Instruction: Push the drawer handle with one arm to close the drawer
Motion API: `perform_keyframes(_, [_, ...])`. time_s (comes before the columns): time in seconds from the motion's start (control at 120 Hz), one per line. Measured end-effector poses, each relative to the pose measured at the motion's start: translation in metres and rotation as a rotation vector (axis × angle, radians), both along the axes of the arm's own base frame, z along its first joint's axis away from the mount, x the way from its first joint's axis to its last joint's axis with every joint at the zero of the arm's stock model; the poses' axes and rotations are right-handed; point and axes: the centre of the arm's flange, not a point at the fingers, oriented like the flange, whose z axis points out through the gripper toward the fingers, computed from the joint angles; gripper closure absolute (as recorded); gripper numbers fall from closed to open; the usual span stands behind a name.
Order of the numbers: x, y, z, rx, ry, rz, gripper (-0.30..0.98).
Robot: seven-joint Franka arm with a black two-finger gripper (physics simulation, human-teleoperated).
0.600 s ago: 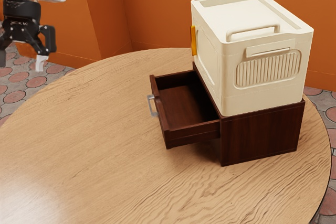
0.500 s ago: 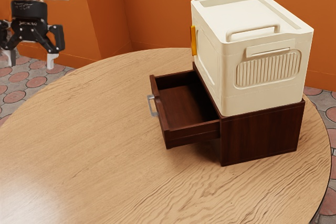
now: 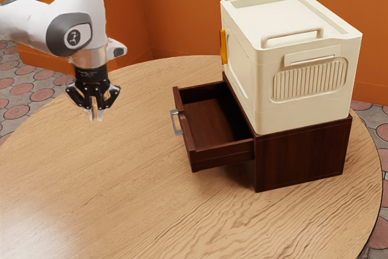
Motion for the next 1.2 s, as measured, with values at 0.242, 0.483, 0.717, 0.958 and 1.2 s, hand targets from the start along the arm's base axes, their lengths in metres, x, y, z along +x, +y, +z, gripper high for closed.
perform_keyframes(0.242, [0.053,0.003,-0.025,0.019,-0.229,-0.306,0.76])
perform_keyframes(0.483, [0.087,-0.015,-0.09,0.02,-0.263,-0.55,0.78])
perform_keyframes(0.717, [0.078,-0.037,-0.111,0.033,-0.268,-0.807,0.78])
perform_keyframes(0.958, [0.082,-0.046,-0.102,0.08,-0.346,-1.005,0.79])
perform_keyframes(1.2, [0.035,-0.09,-0.094,0.046,-0.419,-1.116,0.79])
